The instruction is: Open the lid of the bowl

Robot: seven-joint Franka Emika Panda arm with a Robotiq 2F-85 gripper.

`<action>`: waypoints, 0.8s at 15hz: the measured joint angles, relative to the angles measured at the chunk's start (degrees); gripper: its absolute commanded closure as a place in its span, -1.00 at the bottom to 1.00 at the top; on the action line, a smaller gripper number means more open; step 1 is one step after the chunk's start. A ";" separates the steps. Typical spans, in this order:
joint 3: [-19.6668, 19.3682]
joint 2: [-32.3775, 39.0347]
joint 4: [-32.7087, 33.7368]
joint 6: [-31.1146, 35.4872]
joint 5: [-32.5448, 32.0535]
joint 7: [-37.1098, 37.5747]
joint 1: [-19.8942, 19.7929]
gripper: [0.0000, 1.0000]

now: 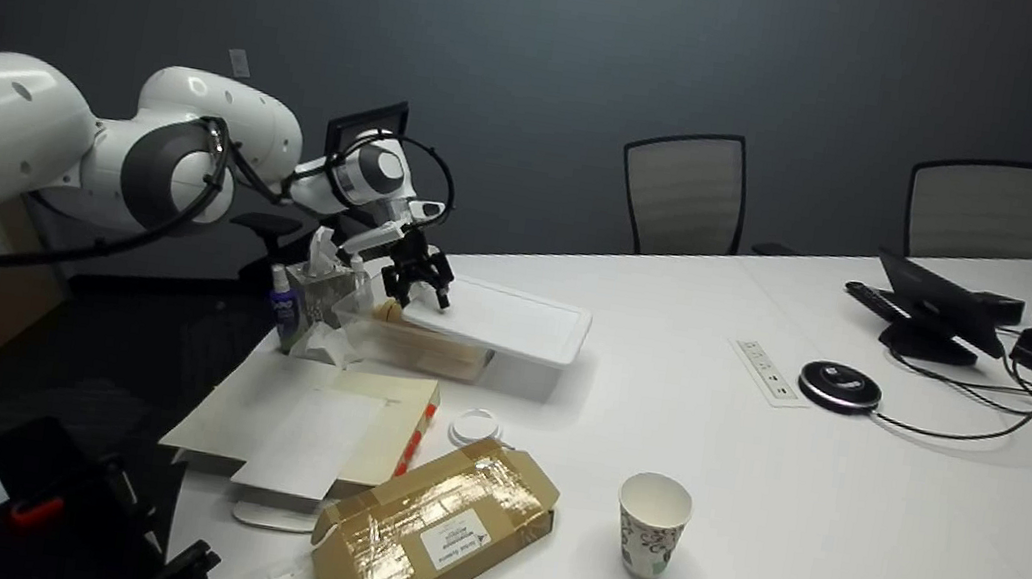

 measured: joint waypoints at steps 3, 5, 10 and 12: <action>2.17 -0.02 0.60 2.85 1.13 -0.37 -0.15 -1.00; 3.87 -0.04 1.17 4.94 1.55 -1.07 -0.27 -1.00; 7.83 -0.07 3.01 7.42 1.75 -4.09 -0.49 -1.00; 9.29 -0.08 3.71 7.69 1.77 -5.58 -0.54 -1.00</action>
